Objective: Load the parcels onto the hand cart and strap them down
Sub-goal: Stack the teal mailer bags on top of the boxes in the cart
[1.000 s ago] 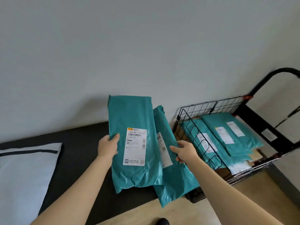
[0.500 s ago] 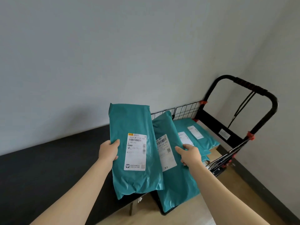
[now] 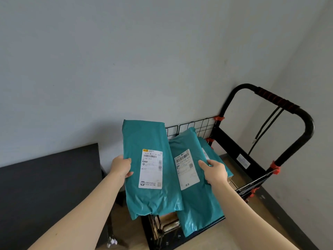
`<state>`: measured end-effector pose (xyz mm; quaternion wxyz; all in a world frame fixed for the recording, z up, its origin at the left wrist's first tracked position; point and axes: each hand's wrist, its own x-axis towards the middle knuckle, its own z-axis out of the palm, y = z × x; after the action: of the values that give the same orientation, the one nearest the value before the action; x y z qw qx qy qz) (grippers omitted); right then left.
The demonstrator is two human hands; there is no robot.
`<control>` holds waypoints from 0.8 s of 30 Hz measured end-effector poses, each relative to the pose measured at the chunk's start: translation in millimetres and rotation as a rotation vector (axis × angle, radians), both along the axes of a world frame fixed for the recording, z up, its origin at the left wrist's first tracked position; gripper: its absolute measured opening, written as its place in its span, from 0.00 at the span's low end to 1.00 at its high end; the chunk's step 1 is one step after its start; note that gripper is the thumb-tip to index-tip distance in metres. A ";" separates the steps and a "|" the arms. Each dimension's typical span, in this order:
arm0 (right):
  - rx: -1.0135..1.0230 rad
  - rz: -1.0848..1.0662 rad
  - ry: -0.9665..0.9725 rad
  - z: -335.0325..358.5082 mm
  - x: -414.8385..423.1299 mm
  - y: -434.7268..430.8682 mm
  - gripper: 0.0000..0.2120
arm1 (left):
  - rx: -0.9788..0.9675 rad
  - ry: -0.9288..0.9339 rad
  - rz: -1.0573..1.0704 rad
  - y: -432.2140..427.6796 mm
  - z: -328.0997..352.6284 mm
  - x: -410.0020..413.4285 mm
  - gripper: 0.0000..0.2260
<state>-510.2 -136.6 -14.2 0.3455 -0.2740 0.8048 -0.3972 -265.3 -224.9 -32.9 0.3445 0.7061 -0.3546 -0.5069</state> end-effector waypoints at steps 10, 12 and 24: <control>0.128 -0.097 0.005 -32.6 -71.0 -62.7 0.21 | 0.242 -0.073 -0.039 -73.1 -62.3 -56.4 0.07; 0.156 -0.096 0.017 -45.6 -82.3 -75.7 0.18 | 0.266 -0.124 -0.072 -83.6 -76.4 -66.2 0.06; 0.258 0.056 -0.150 -113.7 -107.2 -150.2 0.14 | 0.277 -0.279 -0.078 -107.0 -123.9 -99.0 0.06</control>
<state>-617.3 -286.8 -127.9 0.4479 -0.2194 0.8132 -0.2998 -364.3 -331.9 -156.8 0.1718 0.7960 -0.3529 -0.4608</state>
